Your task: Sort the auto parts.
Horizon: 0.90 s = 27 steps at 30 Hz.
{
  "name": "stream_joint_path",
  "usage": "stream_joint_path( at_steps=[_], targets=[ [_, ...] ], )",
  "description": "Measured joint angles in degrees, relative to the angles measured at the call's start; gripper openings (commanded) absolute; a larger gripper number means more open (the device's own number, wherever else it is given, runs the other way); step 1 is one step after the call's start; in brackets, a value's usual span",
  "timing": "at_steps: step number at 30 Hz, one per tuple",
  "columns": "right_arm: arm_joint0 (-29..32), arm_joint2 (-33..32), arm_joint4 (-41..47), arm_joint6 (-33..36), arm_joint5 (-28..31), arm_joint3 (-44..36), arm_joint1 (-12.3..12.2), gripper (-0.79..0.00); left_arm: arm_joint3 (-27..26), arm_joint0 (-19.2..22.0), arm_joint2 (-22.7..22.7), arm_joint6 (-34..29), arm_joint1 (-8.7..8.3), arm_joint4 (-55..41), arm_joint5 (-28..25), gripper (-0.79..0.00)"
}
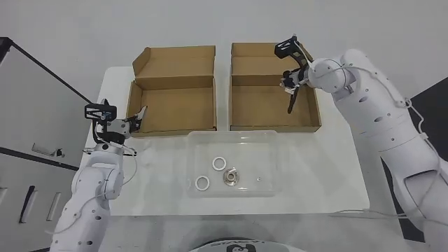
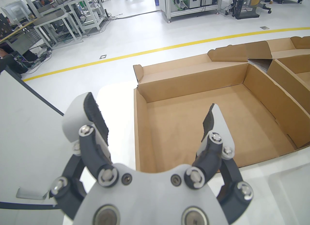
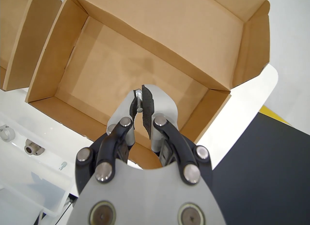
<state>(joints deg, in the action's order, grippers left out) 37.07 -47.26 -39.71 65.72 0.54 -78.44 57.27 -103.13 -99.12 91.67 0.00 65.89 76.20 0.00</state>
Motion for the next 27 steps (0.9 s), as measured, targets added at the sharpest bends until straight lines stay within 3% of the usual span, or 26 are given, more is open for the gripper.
stream_joint_path(
  at_steps=[16,27],
  targets=[
    [1.2,0.0,1.2,0.4,0.1,2.2,0.5,-0.785,0.0,0.0,0.0,0.0,0.0,0.0,0.0,0.0],
    [0.7,2.7,2.2,0.0,-1.3,9.7,2.4,-0.785,0.0,0.0,0.0,0.0,0.0,0.0,0.0,0.0]
  ],
)
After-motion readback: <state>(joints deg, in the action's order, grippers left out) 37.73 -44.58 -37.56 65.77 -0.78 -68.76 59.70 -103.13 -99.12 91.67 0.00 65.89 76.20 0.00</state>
